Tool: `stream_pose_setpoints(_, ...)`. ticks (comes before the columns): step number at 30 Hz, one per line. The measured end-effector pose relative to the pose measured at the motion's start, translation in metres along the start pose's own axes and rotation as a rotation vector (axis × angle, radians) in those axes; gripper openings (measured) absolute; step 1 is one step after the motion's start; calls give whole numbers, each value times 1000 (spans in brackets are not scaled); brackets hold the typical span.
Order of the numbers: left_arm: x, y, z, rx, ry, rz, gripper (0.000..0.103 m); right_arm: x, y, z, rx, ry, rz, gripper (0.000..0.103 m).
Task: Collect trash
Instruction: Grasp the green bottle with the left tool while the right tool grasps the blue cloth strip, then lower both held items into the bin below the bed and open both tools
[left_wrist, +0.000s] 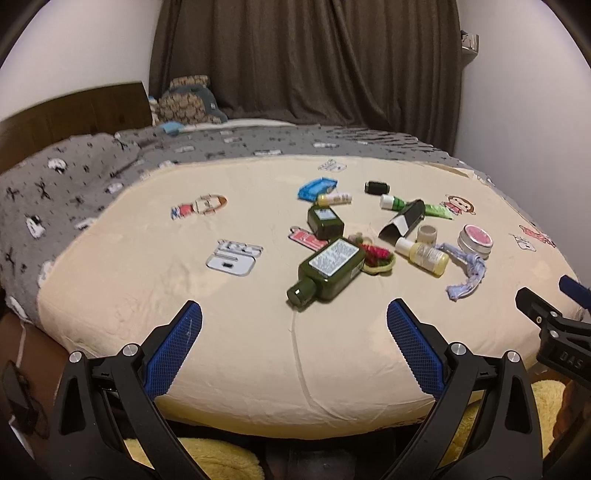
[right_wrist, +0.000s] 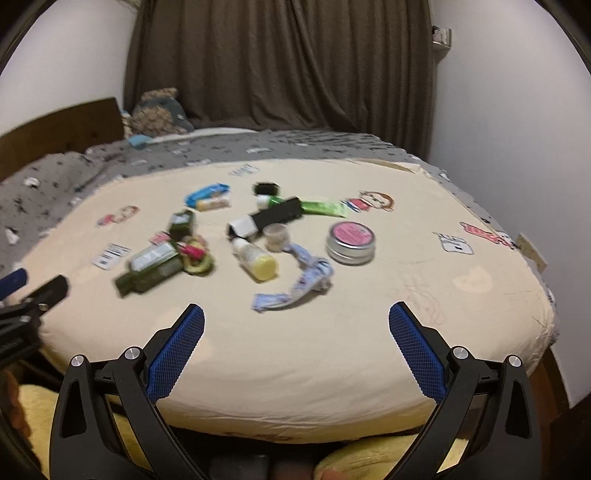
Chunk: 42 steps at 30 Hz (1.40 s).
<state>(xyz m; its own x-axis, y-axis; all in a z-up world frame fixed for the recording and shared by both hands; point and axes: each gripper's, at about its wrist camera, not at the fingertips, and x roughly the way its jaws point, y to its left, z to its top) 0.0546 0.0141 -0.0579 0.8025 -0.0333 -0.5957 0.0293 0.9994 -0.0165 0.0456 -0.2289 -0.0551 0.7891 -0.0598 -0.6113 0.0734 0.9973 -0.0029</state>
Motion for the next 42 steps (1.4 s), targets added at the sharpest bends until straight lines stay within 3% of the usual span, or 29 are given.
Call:
stream_pose_setpoints(8, 53, -4, 9, 76, 63, -24, 95, 45, -11, 5, 68, 51, 16, 96)
stream_pose_setpoints(15, 111, -18, 21, 128, 126, -73, 92, 98, -20, 12, 108, 114, 18, 72)
stream_pose_setpoints(21, 144, -25, 26, 144, 163, -106, 81, 128, -21, 17, 119, 137, -4, 59)
stream_pose_setpoints(26, 164, -31, 25, 144, 213, -159, 66, 138, -23, 17, 120, 140, -20, 34)
stream_pose_setpoints(31, 159, -32, 24, 151, 205, -148, 61, 132, -23, 16, 91, 124, -16, 24)
stream_pose_setpoints(42, 85, -26, 22, 131, 115, -142, 57, 62, -28, 25, 96, 15, 22, 24)
